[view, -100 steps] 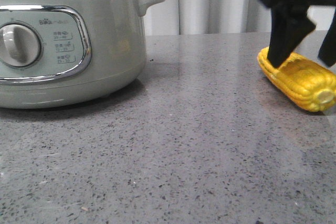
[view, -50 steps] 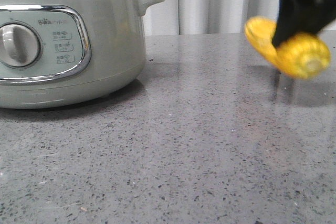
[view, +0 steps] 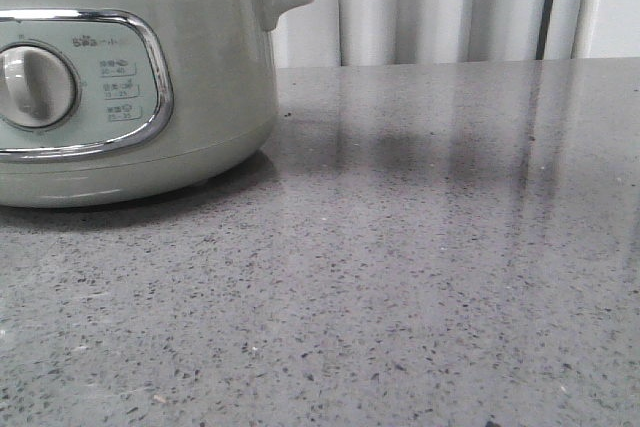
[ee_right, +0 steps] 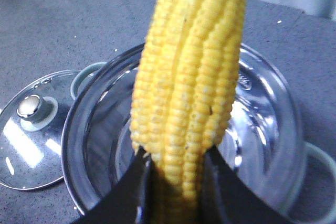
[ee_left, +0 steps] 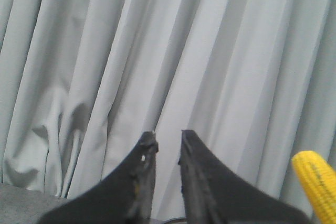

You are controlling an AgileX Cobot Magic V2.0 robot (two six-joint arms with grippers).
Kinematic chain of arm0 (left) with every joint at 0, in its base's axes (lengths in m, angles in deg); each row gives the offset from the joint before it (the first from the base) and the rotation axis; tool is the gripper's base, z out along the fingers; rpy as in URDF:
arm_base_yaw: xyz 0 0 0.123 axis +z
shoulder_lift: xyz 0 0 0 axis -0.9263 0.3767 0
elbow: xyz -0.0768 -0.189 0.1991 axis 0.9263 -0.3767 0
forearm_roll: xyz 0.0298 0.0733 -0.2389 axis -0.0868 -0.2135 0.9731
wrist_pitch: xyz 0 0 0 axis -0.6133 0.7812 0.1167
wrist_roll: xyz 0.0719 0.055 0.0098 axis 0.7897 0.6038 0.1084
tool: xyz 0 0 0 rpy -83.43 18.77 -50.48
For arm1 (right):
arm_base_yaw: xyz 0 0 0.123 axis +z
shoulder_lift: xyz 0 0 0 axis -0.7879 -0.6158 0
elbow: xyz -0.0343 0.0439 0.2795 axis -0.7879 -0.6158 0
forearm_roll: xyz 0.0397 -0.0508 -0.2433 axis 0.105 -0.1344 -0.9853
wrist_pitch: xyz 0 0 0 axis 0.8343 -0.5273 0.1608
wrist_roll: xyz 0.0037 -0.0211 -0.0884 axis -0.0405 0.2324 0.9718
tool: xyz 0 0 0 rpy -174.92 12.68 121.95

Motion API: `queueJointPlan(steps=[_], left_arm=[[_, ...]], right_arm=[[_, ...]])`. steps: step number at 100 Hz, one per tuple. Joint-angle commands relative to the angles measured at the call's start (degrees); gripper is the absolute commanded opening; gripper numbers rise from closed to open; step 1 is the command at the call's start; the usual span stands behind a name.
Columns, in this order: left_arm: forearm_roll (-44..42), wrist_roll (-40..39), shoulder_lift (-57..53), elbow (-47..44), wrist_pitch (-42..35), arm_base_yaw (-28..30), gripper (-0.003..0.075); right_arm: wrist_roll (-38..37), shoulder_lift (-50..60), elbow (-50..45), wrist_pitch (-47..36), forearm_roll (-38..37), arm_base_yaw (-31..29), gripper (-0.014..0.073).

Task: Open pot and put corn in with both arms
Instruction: 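Carry the corn over the open pot and release it inside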

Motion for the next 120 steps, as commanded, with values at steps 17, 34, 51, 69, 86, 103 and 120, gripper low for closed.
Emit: queueJointPlan(steps=[17, 34, 51, 69, 86, 103, 120], left_arm=[[0.34, -0.24, 0.78, 1.92, -1.7, -0.5, 0.0092], [0.34, -0.24, 0.78, 1.92, 0.26, -0.5, 0.0092], [0.34, -0.24, 0.78, 1.92, 0.26, -0.5, 0.0092], [0.34, -0.24, 0.78, 1.92, 0.26, -0.5, 0.0092], [-1.25, -0.24, 0.78, 2.05, 3.06, -0.5, 0.0092], [-5.77, -0.24, 0.78, 2.14, 11.28, -0.5, 0.0057], [-9.64, -0.11, 0.78, 2.14, 16.56, -0.5, -0.002]], right_arm=[[0.49, -10.59, 10.38, -3.71, 0.73, 1.56, -0.0071], [0.49, -14.16, 11.96, -2.53, 0.73, 1.56, -0.0059], [0.49, -14.92, 11.96, 0.11, 0.52, 1.56, 0.0158], [0.49, -12.91, 12.6, 5.07, 0.52, 1.56, 0.0482], [0.49, -6.79, 12.37, 10.16, -1.22, 1.56, 0.0466], [0.49, 0.44, 12.37, 12.99, -5.85, 1.56, 0.027], [0.49, 10.69, 8.27, 16.84, -8.75, 1.56, -0.0001]])
